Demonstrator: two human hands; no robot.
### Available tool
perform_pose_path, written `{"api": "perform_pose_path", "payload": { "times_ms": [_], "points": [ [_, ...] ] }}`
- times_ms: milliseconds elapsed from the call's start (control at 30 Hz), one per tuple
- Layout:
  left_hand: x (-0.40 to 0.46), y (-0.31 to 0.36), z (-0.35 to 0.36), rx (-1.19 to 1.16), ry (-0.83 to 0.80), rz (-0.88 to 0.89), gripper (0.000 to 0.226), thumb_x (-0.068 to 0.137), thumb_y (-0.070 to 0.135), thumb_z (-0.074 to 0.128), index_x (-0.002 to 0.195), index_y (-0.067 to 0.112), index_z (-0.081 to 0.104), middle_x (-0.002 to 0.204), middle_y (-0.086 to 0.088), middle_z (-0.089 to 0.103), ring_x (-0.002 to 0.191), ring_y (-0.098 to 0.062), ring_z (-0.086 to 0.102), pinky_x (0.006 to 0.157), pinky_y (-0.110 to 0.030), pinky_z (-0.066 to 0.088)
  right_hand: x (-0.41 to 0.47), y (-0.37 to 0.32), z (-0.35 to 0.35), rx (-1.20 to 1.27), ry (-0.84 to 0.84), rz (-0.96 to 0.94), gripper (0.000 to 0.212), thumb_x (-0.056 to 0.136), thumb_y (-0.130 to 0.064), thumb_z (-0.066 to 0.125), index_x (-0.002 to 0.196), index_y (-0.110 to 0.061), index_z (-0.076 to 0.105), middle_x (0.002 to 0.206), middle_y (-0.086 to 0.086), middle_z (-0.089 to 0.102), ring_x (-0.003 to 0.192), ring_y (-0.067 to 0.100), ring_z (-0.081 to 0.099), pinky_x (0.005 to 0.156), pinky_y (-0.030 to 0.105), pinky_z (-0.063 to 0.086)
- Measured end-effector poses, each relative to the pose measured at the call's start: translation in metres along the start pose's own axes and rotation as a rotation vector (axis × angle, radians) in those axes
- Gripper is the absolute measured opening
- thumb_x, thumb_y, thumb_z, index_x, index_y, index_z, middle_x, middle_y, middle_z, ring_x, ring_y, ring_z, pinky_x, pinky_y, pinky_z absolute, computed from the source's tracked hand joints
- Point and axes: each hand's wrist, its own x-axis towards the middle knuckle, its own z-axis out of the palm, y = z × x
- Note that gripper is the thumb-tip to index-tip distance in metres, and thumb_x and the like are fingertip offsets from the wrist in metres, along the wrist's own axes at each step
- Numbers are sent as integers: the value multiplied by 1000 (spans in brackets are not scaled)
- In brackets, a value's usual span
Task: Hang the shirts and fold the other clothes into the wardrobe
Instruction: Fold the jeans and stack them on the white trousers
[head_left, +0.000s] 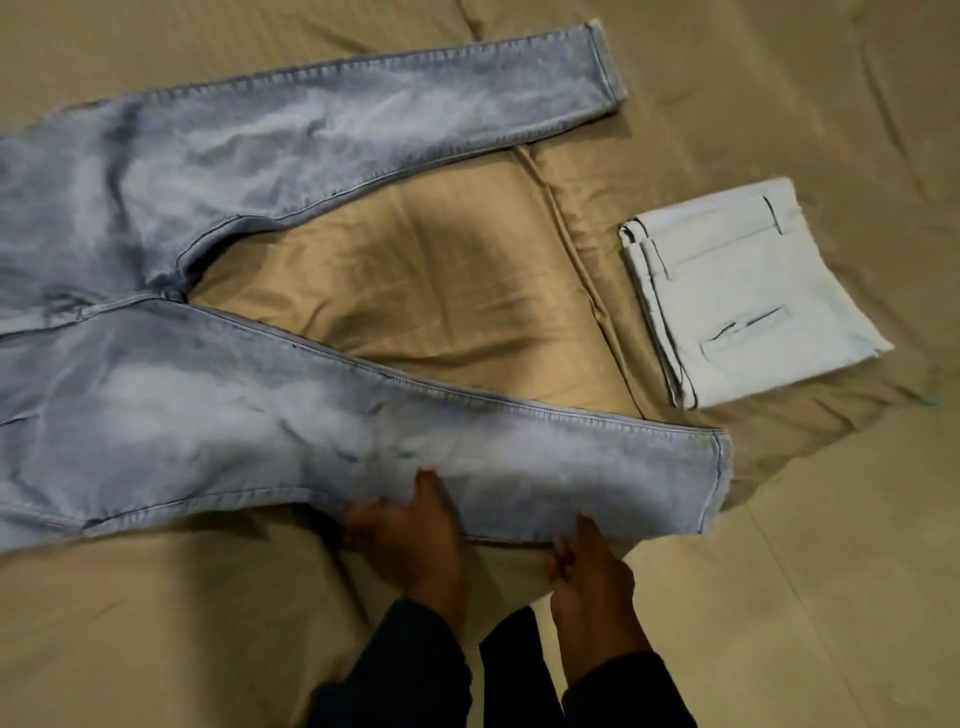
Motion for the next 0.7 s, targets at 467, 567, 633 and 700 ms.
{"api": "perform_pose_path", "payload": {
  "times_ms": [467,567,633,700],
  "points": [
    [28,14,-35,-520,-358,-66,43,94,21,68,135,21,57,137,0,62,123,-24,60,105,-45,48,-21,4,-2,-88,-369,-209,56,80,-59,69,128,-35,54,138,17,54,114,30,60,95,44,52],
    [33,16,-37,-531,-338,-85,38,95,26,65,133,22,58,135,-1,63,122,-25,61,101,-43,50,-9,11,-4,-229,-389,-264,47,92,-18,65,133,-35,48,152,9,39,137,23,42,112,34,43],
    [36,22,-47,-619,-365,-77,43,96,30,64,137,22,57,131,-1,67,118,-24,65,97,-44,53,-16,5,-7,-375,-325,-431,58,94,5,60,142,-23,46,151,2,37,134,9,34,113,26,36],
    [41,39,-62,-717,-387,-110,40,99,37,56,136,22,58,125,-2,70,114,-24,67,90,-42,56,-21,-1,-13,-455,-313,-571,53,96,-12,62,144,-24,45,148,-1,42,136,11,37,118,39,34]
  ]
}}
